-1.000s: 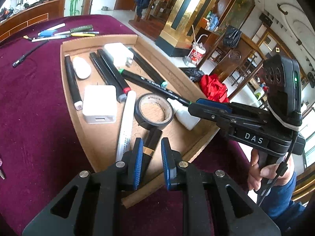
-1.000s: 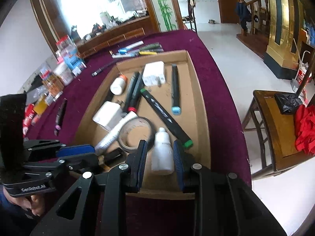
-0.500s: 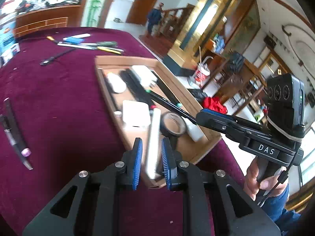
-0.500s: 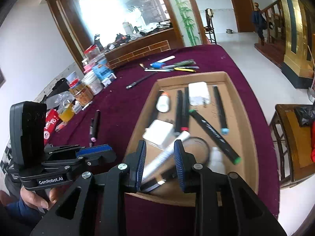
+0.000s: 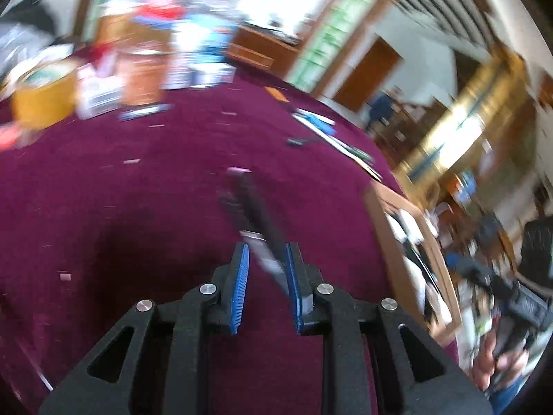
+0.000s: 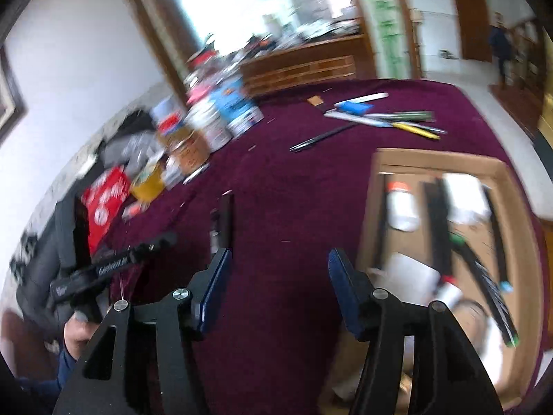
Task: Organize rigid objects
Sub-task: 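Move both grippers back to the pens on the table, then grasp the pink-capped black marker with the right gripper while the left approaches a pen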
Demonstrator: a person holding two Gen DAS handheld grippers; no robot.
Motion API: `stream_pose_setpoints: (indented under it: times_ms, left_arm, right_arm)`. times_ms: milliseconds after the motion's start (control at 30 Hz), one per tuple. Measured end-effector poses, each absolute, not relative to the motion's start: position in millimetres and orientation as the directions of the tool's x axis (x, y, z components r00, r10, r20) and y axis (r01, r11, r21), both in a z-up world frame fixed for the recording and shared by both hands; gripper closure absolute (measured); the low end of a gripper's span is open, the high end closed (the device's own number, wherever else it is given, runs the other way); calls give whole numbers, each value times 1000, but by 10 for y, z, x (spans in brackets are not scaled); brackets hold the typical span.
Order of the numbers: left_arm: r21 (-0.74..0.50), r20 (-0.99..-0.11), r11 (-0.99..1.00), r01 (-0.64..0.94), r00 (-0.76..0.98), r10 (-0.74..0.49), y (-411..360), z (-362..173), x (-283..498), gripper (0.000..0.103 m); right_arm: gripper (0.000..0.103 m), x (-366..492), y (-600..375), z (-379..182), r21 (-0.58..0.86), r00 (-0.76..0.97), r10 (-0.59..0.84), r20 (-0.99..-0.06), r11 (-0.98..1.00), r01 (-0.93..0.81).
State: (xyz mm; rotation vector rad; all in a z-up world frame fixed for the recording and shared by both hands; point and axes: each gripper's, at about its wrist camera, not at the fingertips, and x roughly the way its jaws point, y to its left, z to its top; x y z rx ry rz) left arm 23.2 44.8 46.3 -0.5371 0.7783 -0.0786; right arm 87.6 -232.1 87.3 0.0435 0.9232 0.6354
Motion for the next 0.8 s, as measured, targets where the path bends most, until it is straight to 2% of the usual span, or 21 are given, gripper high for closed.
stream_pose_setpoints:
  times_ms: [100, 133, 167, 467, 633, 733, 800]
  left_arm:
    - [-520, -644, 842, -144, 714, -276, 530, 308, 281, 85]
    - [-523, -654, 840, -146, 701, -285, 525, 264, 310, 85]
    - [-529, -661, 835, -149, 690, -296, 512, 233, 336, 85]
    - [-519, -689, 835, -181, 667, -284, 569, 157, 348, 85]
    - [-514, -690, 839, -179, 667, -281, 584, 174, 324, 85]
    - [-518, -693, 837, -178, 661, -289, 581, 155, 326, 85]
    - [-519, -692, 837, -175, 661, -291, 579, 154, 342, 85]
  right_arm:
    - [56, 1017, -1831, 685, 263, 360, 500, -787, 801, -538]
    - [68, 1083, -1672, 607, 254, 342, 487, -804, 801, -542]
    - [72, 1136, -1583, 546, 247, 333, 475, -814, 804, -541]
    - [72, 1465, -1018, 136, 209, 239, 403, -884, 796, -569]
    - [73, 1496, -965, 97, 144, 280, 352, -893, 814, -563]
    - [90, 1480, -1049, 56, 123, 289, 338, -896, 813, -569]
    - [91, 1464, -1174, 63, 106, 308, 326, -894, 821, -562]
